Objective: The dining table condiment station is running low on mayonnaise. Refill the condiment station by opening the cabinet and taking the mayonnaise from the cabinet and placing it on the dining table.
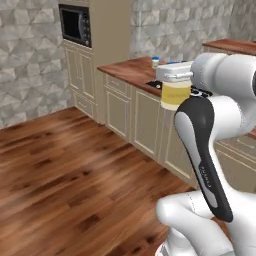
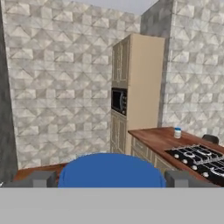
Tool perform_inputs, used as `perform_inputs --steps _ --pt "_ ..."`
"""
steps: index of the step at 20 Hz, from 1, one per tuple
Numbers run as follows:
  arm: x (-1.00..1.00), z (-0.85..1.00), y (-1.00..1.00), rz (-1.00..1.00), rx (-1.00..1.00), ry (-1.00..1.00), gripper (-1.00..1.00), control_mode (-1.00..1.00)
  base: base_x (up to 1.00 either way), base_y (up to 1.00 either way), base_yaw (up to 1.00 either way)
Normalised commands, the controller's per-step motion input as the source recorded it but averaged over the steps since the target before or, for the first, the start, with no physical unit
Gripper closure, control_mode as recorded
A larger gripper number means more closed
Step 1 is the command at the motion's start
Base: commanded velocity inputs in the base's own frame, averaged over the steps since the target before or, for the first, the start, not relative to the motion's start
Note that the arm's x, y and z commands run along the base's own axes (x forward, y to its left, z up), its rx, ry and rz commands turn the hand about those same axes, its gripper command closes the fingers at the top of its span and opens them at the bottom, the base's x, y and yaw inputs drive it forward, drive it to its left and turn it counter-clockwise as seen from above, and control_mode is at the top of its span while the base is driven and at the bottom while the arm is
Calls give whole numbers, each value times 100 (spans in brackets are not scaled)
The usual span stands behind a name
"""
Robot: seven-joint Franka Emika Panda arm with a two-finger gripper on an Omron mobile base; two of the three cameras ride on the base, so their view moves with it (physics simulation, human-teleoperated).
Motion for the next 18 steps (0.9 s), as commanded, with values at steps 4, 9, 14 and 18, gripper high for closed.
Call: perform_inputs --steps 4,9,14,18 --pt "0 0 0 0 0 0 100 100 -6 -46 -53" --pt "0 0 0 0 0 0 100 100 -3 -86 -46" --pt "0 0 0 0 0 0 100 100 -7 -100 -27" --pt "0 0 0 0 0 0 100 100 -8 -100 -17"
